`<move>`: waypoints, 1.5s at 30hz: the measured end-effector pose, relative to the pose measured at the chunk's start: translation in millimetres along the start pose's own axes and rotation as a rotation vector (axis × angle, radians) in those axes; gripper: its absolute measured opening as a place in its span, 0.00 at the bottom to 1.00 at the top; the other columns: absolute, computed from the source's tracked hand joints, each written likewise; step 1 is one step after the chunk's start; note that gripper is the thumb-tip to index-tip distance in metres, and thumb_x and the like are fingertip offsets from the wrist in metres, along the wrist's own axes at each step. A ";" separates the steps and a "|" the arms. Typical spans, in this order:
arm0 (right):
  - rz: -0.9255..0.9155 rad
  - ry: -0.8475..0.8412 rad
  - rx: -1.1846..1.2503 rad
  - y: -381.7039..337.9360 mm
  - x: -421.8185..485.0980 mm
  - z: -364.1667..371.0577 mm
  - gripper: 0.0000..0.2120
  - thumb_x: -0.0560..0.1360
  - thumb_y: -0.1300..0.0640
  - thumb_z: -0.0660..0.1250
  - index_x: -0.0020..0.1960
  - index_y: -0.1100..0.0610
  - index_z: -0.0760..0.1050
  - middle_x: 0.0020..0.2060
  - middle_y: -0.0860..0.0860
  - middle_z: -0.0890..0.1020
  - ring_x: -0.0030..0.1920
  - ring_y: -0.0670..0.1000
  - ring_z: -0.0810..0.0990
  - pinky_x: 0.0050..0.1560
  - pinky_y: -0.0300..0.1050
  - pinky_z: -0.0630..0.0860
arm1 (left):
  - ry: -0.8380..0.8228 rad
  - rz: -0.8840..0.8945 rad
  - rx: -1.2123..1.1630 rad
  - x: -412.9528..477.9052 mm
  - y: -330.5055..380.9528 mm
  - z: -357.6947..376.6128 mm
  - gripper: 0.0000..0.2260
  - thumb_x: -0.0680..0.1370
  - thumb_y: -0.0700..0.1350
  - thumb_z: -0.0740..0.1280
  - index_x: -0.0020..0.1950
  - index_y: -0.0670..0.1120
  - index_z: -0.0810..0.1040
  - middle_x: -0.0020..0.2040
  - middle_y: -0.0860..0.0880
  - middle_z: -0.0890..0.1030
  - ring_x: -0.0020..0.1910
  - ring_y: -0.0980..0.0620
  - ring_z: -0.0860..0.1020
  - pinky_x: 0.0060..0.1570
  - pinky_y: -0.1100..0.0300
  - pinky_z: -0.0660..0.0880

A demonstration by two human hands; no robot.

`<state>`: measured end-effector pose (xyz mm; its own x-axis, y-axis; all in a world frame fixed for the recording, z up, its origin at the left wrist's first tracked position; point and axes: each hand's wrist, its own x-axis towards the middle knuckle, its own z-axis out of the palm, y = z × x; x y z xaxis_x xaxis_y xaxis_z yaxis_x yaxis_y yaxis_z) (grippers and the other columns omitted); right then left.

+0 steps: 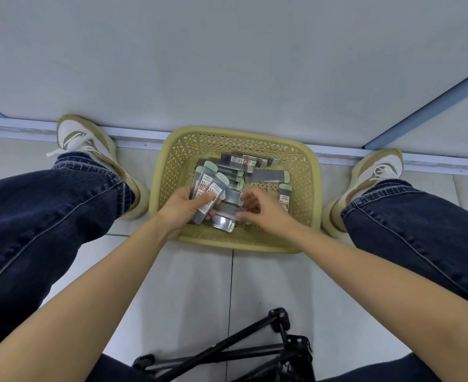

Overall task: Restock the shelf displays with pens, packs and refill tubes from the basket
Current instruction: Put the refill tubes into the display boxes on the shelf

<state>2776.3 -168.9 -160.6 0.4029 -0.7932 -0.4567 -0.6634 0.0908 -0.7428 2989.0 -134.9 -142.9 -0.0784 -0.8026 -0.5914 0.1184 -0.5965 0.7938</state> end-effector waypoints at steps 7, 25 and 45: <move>-0.166 -0.048 -0.382 5.6 9.1 4.5 0.14 0.70 0.62 0.72 0.55 0.58 0.79 0.50 0.54 0.78 0.50 0.52 0.76 0.54 0.44 0.72 | 0.026 -0.017 -0.012 -3.3 5.9 1.2 0.09 0.80 0.39 0.65 0.58 0.36 0.76 0.45 0.42 0.82 0.32 0.54 0.80 0.33 0.63 0.78; -0.190 0.009 0.421 -69.7 -12.0 -96.6 0.08 0.75 0.57 0.70 0.53 0.58 0.81 0.46 0.54 0.85 0.42 0.48 0.82 0.45 0.41 0.78 | -0.025 0.083 0.056 -33.9 69.7 34.2 0.25 0.71 0.52 0.73 0.60 0.36 0.77 0.52 0.35 0.83 0.47 0.40 0.77 0.50 0.48 0.73; -0.599 0.296 0.264 -268.5 -150.6 -243.9 0.08 0.80 0.57 0.64 0.56 0.60 0.75 0.44 0.55 0.83 0.42 0.48 0.78 0.39 0.39 0.74 | -0.041 0.643 0.157 -161.8 299.1 116.5 0.10 0.80 0.54 0.63 0.47 0.51 0.81 0.38 0.51 0.83 0.31 0.56 0.78 0.27 0.65 0.70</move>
<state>2739.9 -220.8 227.1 0.4372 -0.8789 0.1910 -0.1921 -0.2987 -0.9348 2921.8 -184.4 206.8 -0.0785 -0.9969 0.0108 0.0090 0.0101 0.9999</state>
